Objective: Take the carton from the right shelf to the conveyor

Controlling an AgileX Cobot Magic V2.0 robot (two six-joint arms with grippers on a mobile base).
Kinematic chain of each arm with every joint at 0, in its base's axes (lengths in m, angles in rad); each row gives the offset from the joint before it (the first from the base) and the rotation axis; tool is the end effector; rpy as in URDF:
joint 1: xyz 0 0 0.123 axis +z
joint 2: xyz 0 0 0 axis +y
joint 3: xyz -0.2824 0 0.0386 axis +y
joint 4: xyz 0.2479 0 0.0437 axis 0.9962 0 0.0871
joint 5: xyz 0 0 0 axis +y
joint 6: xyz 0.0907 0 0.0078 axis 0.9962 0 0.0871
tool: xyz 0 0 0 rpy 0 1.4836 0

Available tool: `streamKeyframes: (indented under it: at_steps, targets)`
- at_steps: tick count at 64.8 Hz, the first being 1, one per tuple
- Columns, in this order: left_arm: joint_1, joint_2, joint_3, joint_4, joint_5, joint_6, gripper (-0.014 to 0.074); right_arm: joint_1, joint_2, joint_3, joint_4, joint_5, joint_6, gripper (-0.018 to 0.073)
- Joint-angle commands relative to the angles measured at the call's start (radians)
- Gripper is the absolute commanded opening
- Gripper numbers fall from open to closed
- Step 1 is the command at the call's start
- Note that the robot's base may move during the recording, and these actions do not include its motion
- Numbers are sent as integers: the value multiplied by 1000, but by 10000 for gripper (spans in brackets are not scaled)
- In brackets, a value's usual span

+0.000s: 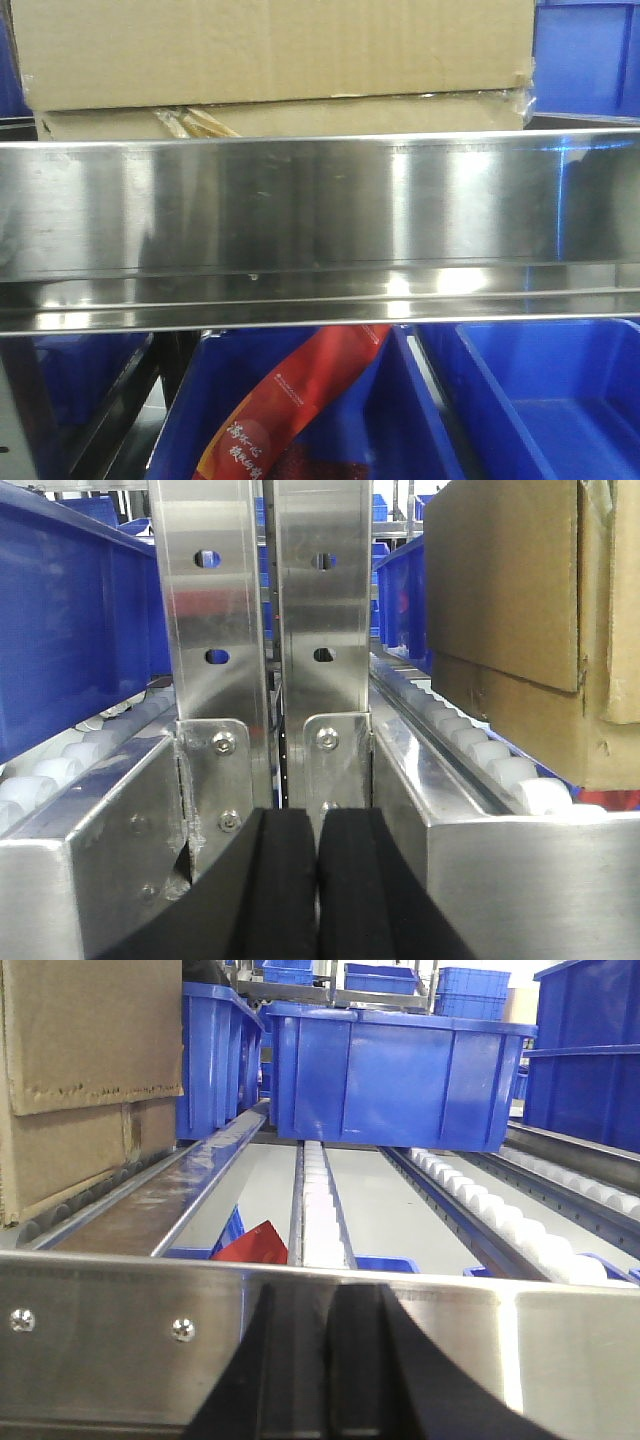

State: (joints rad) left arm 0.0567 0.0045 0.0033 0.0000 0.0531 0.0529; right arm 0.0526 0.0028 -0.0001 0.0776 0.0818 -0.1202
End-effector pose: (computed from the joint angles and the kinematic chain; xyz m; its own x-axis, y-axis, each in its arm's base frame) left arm 0.0569 0.0032 0.2069 0.0232 0.0543 -0.9983 -0.0580 0.9969 0.0529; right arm 0.0566 0.0036 0.2056 0.0055 -0.0426 -0.9991 -0.0587 0.9974 -0.0429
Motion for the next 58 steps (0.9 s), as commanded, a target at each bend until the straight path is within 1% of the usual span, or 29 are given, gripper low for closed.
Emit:
streamKeyframes:
  at_steps: [1,28,42,49,54,58]
  targets:
    - [0,-4,-3,0,-17,1,-3,1,-3,0,-4,-23,-2,-75]
    - [0,-4,-3,0,-17,1,-3,1,-3,0,-4,-23,-2,-75]
    - [0,-4,-3,6,-21,1,-3,1,-3,0,-4,-57,-2,-75]
    - [0,-4,-3,6,-46,1,-3,1,-3,0,-4,-75,-2,-75]
    - [0,-4,-3,0,-101,1,-3,1,-3,0,-4,-103,-2,-75]
    - [0,-4,-3,-26,-125,1,-3,1,-3,0,-4,-135,-2,-75]
